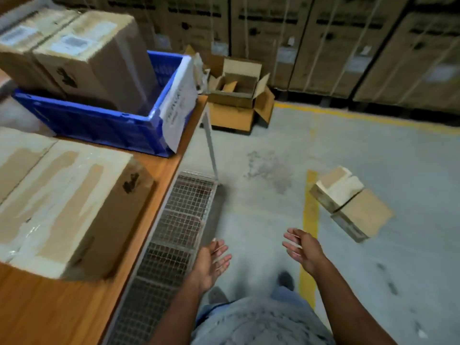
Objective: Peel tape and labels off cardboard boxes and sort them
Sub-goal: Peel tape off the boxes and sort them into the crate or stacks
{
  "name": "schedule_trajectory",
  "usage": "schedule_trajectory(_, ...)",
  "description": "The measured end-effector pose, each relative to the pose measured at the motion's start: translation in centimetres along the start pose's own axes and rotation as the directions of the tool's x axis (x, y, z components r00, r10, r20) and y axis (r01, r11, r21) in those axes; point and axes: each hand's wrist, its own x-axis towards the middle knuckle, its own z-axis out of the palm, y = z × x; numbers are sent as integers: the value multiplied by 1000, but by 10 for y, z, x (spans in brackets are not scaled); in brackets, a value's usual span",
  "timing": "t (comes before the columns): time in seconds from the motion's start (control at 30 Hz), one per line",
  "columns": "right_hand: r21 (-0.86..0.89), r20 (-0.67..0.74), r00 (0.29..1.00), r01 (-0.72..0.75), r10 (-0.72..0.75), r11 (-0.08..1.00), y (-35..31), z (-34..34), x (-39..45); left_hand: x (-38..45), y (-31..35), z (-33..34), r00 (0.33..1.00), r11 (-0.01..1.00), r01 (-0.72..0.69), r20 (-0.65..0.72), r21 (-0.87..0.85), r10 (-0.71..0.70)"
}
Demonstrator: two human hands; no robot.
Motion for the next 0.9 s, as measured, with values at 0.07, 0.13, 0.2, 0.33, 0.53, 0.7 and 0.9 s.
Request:
schedule_trajectory(0.07,157,-28,996,-81,86,984,21,-43,5,11,-10,11,998,998,54,-34,-40,-55)
schedule_trajectory(0.13,261,-64,989,-115,137,958,41,-86,7,26,-16,27,997,997,54,-58,-53,-57)
schedule_trajectory(0.2,333,-115,976,-138,185,933,56,-131,4,41,-26,52,998,998,46,-39,-35,-47)
schedule_trajectory(0.33,453,-195,954,-119,228,883,74,-213,-6,57,-54,124,995,989,97,-45,110,-92)
schedule_trajectory(0.53,560,-232,927,-122,296,819,81,-316,8,87,-88,228,990,923,122,26,365,-141)
schedule_trajectory(0.7,447,-275,908,-171,317,878,55,-367,40,114,-88,296,991,844,103,21,526,-134)
schedule_trajectory(0.9,297,-279,902,-245,329,923,4,-381,96,150,-69,348,986,773,116,21,624,-164)
